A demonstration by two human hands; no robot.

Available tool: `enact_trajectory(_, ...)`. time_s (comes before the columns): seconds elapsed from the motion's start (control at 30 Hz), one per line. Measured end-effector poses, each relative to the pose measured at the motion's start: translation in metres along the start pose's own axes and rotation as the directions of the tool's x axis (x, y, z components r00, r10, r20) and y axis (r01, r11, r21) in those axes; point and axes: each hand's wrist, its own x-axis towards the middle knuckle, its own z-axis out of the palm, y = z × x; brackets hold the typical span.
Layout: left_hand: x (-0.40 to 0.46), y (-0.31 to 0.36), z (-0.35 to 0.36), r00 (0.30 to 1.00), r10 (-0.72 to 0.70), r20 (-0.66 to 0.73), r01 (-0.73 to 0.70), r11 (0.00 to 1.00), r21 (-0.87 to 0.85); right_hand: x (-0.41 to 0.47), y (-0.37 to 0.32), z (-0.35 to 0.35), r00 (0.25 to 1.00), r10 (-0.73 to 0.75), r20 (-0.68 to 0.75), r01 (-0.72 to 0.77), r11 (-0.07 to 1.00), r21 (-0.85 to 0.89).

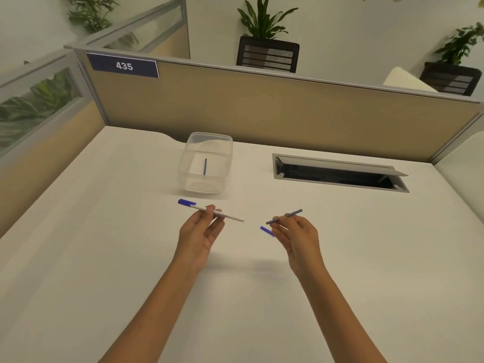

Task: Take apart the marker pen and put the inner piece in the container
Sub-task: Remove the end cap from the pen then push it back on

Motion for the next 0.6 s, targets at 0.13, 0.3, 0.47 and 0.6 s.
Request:
enact_trajectory(0.13,-0.011,0.001,0.020,0.998,-0.055,-0.012,0.054,0.993,-0.100,-0.017,-0.010,0.016,1.000,-0.021,0.001,0.021,0.989,0.150)
enact_trajectory(0.3,-0.023,0.003,0.035,0.990,-0.139,-0.002,0.136,0.975,-0.177,-0.027,-0.017,0.028,0.998,-0.069,-0.010,0.069,0.974,0.218)
enact_trajectory(0.47,-0.029,0.003,0.042,0.986,-0.165,0.006,0.163,0.968,-0.192,-0.029,-0.017,0.033,0.996,-0.082,-0.029,0.087,0.967,0.240)
enact_trajectory(0.6,-0.030,0.003,0.041,0.987,-0.161,-0.011,0.156,0.972,-0.175,-0.027,-0.013,0.033,0.985,-0.164,-0.057,0.172,0.971,0.165)
